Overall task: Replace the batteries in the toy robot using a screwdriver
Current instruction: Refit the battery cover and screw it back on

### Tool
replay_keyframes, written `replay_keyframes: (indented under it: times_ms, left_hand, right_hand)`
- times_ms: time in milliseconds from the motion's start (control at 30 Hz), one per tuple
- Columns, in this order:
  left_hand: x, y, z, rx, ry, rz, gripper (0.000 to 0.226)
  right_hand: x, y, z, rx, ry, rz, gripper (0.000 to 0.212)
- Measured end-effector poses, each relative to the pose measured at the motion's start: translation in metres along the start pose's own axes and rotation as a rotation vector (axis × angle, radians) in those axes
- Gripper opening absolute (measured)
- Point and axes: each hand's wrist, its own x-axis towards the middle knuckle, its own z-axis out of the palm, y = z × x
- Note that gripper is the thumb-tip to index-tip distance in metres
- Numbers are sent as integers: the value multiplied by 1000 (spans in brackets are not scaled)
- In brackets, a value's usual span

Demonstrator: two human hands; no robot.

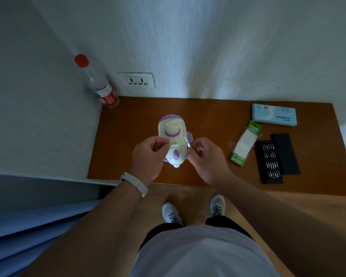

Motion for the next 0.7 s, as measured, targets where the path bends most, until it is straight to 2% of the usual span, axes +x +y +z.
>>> replay_keyframes:
  times_ms: [367, 700]
  left_hand:
    - [10, -4, 13, 231, 50, 166, 11]
    - [11, -5, 23, 282, 93, 140, 17]
  right_hand:
    - [12, 13, 7, 55, 3, -32, 16]
    - [16, 16, 8, 68, 1, -57, 15]
